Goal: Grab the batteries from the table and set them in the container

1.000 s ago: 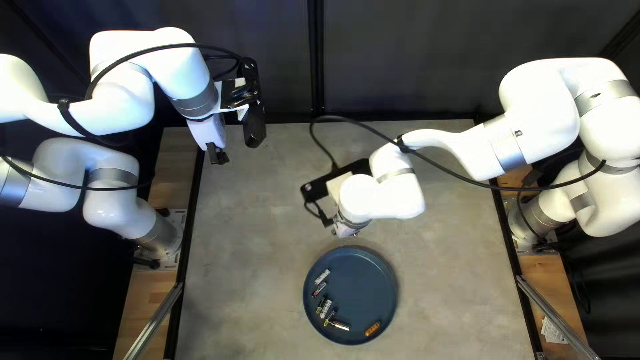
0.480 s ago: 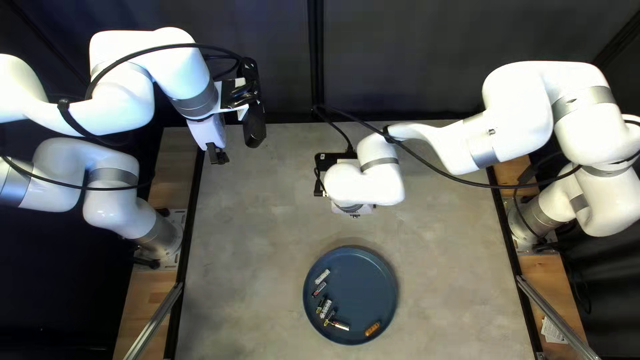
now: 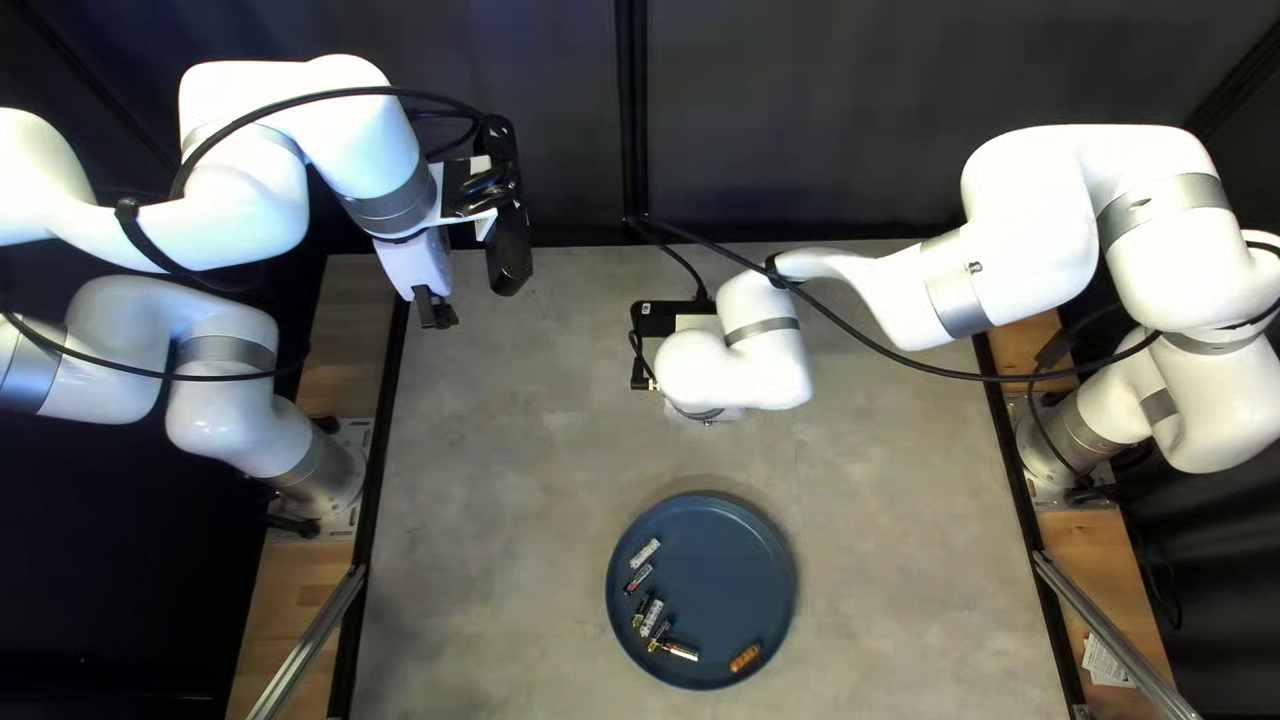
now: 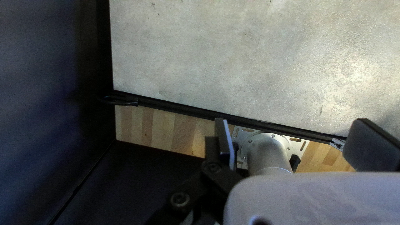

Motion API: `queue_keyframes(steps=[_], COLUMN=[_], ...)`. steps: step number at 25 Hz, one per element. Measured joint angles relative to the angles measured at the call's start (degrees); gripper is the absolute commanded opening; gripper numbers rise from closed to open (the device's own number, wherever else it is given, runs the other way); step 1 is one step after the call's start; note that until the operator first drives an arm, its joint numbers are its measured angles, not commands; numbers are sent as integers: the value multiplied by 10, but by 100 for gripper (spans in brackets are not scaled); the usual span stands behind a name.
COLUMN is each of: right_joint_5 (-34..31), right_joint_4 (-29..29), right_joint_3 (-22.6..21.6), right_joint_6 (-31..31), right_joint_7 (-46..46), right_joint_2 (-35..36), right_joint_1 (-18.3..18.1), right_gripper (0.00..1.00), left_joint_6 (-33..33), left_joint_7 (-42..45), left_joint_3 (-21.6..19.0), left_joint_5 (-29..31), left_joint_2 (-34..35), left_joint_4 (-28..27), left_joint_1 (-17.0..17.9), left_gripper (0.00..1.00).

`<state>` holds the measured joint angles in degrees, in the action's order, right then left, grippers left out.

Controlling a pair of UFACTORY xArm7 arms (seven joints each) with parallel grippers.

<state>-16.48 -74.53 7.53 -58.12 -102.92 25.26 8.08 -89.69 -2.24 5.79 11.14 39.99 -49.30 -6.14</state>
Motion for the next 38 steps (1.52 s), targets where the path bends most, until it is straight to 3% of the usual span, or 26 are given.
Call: queue_keyframes(steps=[24, 25, 26, 27, 28, 29, 32, 38], right_joint_5=[-28, -29, -30, -31, -31, -32, -32, -32], right_joint_4=[-9, -9, -9, -10, -11, -12, -16, -20], right_joint_3=[13, 13, 14, 15, 15, 16, 16, 15], right_joint_6=[-9, -9, -10, -11, -12, -13, -16, -16], right_joint_7=[-14, -14, -15, -15, -16, -16, -17, -19], right_joint_2=[25, 25, 26, 26, 27, 28, 32, 35], right_joint_1=[7, 7, 7, 7, 7, 7, 7, 9], right_gripper=[0, 9, 26, 56, 66, 85, 100, 100], left_joint_6=[0, 0, 0, 0, 0, 0, 0, 0], left_joint_7=[0, 0, 0, 0, 0, 0, 0, 0], left_joint_3=[0, 0, 0, 0, 0, 0, 0, 0], left_joint_5=[0, 0, 0, 0, 0, 0, 0, 0], left_joint_2=[0, 0, 0, 0, 0, 0, 0, 0], left_joint_4=[0, 0, 0, 0, 0, 0, 0, 0], left_joint_1=[0, 0, 0, 0, 0, 0, 0, 0], left_gripper=[100, 100, 100, 100, 100, 100, 100, 100])
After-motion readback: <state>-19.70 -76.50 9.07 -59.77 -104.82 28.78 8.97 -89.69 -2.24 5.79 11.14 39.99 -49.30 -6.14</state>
